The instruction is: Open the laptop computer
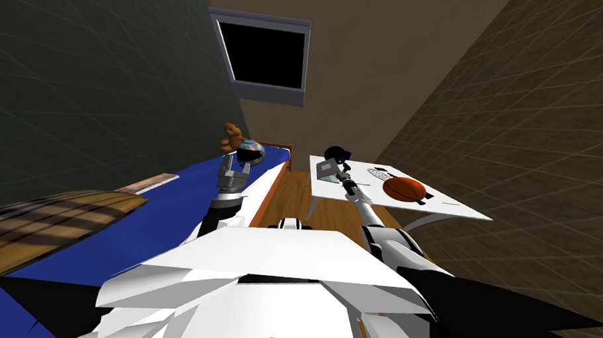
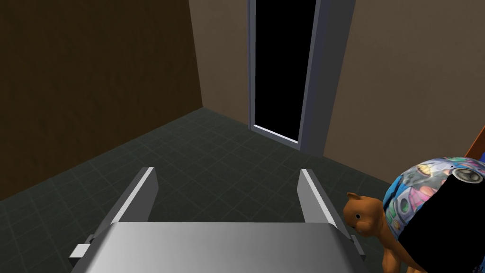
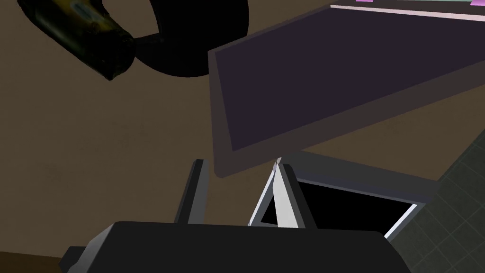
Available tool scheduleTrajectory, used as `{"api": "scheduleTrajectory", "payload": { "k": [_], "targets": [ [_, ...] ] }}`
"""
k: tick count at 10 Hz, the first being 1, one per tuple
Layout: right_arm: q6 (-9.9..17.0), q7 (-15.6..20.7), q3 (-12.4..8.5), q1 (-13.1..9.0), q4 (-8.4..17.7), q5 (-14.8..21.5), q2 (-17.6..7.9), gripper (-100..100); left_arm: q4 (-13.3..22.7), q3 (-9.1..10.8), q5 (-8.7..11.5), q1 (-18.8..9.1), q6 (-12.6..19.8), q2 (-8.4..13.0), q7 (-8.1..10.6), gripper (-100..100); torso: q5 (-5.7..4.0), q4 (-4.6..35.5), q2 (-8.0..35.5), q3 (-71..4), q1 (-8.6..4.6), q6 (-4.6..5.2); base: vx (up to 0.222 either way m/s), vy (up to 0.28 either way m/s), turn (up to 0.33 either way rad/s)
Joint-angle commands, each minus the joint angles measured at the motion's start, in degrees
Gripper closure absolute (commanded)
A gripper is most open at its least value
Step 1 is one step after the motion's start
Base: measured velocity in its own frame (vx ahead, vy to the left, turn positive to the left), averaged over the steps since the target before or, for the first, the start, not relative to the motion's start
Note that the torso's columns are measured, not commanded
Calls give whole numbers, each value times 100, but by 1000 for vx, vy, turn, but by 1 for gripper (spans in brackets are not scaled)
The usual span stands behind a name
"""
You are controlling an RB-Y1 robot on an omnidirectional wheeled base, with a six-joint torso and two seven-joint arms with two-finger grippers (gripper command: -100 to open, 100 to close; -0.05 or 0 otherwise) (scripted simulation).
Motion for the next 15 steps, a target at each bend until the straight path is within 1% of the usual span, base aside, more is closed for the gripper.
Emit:
{"api": "scheduleTrajectory", "payload": {
  "k": [1, 2, 3, 4, 6, 8, 9, 11, 12, 13, 14, 15],
  "targets": [
    [371, -331, 135, 460, -542, 421, 319, 100, 0, 1, 0, -1, 0, 1, 0, 0, -13, 1, -5, 0, -47, -16, 19, -172, 176],
    [371, -331, 135, 542, -748, 454, 421, 100, 0, 2, 0, 0, 0, 2, 0, 0, -18, 0, -9, -3, -56, 1, 16, -89, -1],
    [371, -331, 135, 542, -748, 454, 531, 100, 0, 1, 0, 1, 0, 1, 0, 0, -10, -3, 2, 2, -23, 22, 9, -13, -54],
    [516, -504, 127, 354, -651, 348, 149, -100, 0, 1, 0, 0, 0, 0, 0, 0, -3, -4, 9, 7, 6, 13, -50, -2, 69],
    [605, -659, 245, 213, -532, 268, -67, -100, 0, 0, 0, -1, 0, 0, 0, 0, 38, 78, 100, 62, -26, 88, -76, 17, 111],
    [695, -813, 363, 72, -413, 188, -284, -100, 0, 0, 0, -1, 0, 0, 0, 0, 39, 97, 129, 82, -49, 103, -59, 10, 66],
    [785, -968, 481, -70, -294, 109, -500, -100, 0, 0, 0, -1, 0, 0, 0, 0, 38, 94, 120, 76, -53, 103, -79, 13, 101],
    [785, -968, 481, -70, -294, 109, -500, -100, 0, 0, 0, -1, 0, 0, 0, 0, 39, 90, 108, 69, -46, 102, -54, 6, 34],
    [874, -1123, 599, -211, -175, 29, -717, -100, 0, 0, 0, 0, 0, 0, 0, 0, 39, 86, 97, 61, -49, 103, -46, 7, 101],
    [851, -1060, 569, -112, -282, 52, -648, -100, 0, 0, 0, -1, 0, 0, 0, 0, 40, 88, 102, 62, -46, 100, -25, 2, 27],
    [864, -1089, 581, -121, -277, 43, -669, 0, 0, 0, 0, 0, 0, 0, 0, 0, 39, 87, 101, 64, -47, 104, 0, 0, 0],
    [862, -1087, 579, -119, -278, 44, -667, 0, 0, 0, 0, 0, 0, 0, 0, 0, 39, 87, 101, 63, -48, 103, 0, 0, 0]
  ]
}}
